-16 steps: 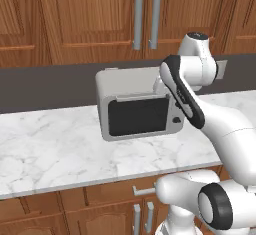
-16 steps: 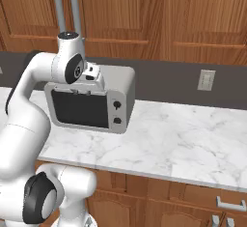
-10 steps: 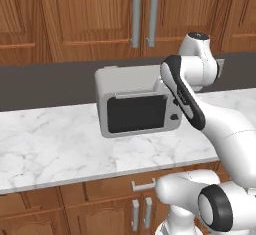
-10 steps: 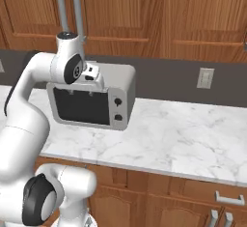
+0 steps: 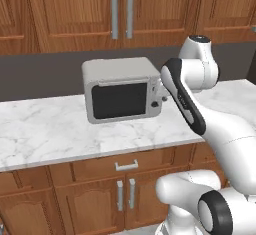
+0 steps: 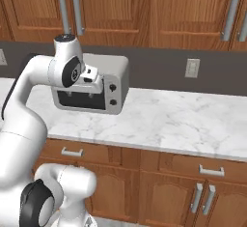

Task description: Take a straw from the drawer in front and place it inside the glass cup on the dining counter.

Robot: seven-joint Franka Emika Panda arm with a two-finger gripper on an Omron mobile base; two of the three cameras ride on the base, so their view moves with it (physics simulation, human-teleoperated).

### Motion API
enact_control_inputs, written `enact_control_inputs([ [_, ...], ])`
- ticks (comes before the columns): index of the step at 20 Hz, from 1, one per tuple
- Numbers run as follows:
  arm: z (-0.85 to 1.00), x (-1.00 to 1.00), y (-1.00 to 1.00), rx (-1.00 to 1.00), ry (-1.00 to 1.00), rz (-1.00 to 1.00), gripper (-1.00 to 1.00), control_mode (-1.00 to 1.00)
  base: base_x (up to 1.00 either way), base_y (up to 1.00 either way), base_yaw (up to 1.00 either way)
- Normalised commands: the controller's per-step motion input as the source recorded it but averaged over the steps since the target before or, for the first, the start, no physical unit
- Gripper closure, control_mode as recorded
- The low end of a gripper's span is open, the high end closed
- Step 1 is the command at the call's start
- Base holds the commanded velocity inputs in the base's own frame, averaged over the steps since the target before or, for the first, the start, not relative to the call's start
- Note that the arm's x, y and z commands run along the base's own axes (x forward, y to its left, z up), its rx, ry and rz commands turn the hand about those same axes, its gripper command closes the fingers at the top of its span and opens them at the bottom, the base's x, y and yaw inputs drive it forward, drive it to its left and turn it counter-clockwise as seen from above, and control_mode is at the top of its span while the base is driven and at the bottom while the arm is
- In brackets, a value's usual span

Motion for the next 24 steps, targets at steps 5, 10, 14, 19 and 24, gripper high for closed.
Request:
enact_control_inputs([
  [5, 0.00, 0.00, 0.00, 0.00, 0.00, 0.00, -1.00, 1.00, 0.11, -0.58, 0.19],
  [10, 0.00, 0.00, 0.00, 0.00, 0.00, 0.00, -1.00, 1.00, 0.04, -0.68, 0.45],
  [14, 0.00, 0.00, 0.00, 0.00, 0.00, 0.00, -1.00, 1.00, 0.00, -0.64, 0.49],
  [19, 0.00, 0.00, 0.00, 0.00, 0.00, 0.00, -1.00, 1.00, 0.00, -0.51, 0.48],
  [24, 0.00, 0.00, 0.00, 0.00, 0.00, 0.00, -1.00, 1.00, 0.10, -0.37, 0.44],
])
